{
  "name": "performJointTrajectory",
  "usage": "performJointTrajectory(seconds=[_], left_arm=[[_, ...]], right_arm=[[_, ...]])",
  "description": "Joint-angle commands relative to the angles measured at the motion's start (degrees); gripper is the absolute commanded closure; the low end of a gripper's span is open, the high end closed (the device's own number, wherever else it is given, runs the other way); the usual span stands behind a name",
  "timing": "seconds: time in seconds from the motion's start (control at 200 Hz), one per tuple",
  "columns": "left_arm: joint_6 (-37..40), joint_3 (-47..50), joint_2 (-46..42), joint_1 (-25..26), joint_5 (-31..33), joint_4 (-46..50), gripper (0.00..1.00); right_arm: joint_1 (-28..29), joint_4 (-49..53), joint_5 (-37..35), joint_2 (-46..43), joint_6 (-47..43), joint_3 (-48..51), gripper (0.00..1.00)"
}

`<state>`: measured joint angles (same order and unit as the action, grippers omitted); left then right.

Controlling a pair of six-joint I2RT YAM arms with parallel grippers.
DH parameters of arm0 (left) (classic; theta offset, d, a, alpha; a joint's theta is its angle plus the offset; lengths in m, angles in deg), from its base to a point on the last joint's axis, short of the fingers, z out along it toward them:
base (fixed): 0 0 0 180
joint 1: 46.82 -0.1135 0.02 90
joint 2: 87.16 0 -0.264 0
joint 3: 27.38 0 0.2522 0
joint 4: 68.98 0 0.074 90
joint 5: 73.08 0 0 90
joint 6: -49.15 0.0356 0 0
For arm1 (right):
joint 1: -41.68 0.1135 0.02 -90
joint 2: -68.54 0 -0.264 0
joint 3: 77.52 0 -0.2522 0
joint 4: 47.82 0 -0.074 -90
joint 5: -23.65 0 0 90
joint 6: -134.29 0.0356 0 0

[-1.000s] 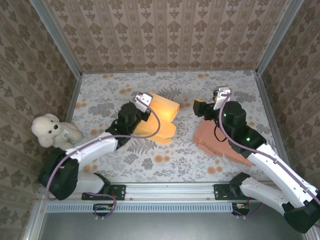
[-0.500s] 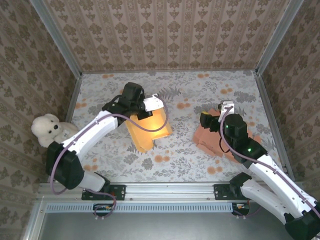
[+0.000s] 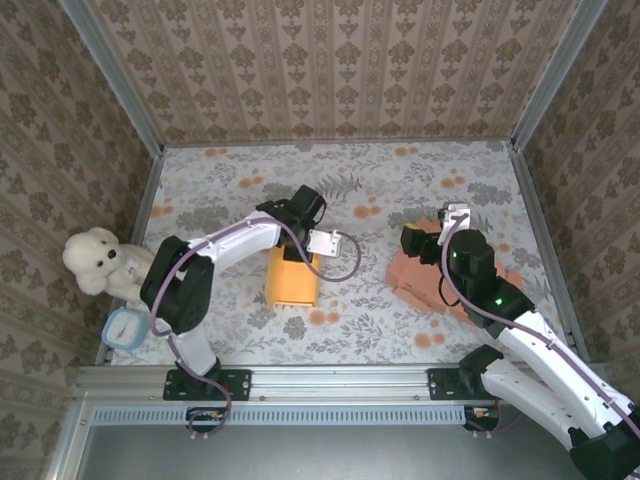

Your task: Fold the paper box

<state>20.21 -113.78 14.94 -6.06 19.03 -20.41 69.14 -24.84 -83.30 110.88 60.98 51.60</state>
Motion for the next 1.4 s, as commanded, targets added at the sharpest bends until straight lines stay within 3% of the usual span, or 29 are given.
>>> performJointTrajectory(seconds=[0.0,0.215,0.44,0.64,0.935,1.395], left_arm=[[3.56,0.52,2.77,1.01,2.86,-5.52,1.0],[7.7,3.61,7.93,3.04,5.93,-15.97,1.0],[9.05,2.18,10.46,4.31,5.71,-15.35,1.0],[8.25,-1.41,11.72,5.25,6.05,-12.27,0.84],[8.99,-3.38,9.51,6.18,8.03,-11.14,0.72],[8.56,-4.2,3.26,7.5,9.04,-9.11,0.62]], right_arm=[[-0.39,-1.24,-1.21,-0.85,0.69,0.47,0.17],[-0.38,-1.21,-1.24,-1.21,1.02,0.52,0.17],[-0.48,-1.16,-1.27,-1.98,1.14,0.57,0.17],[-0.57,-1.06,-1.67,-3.15,1.09,0.98,0.17],[-0.66,-0.96,-1.06,-3.15,1.16,1.01,0.17],[-0.74,-1.07,-0.85,-2.93,1.03,1.18,0.17]])
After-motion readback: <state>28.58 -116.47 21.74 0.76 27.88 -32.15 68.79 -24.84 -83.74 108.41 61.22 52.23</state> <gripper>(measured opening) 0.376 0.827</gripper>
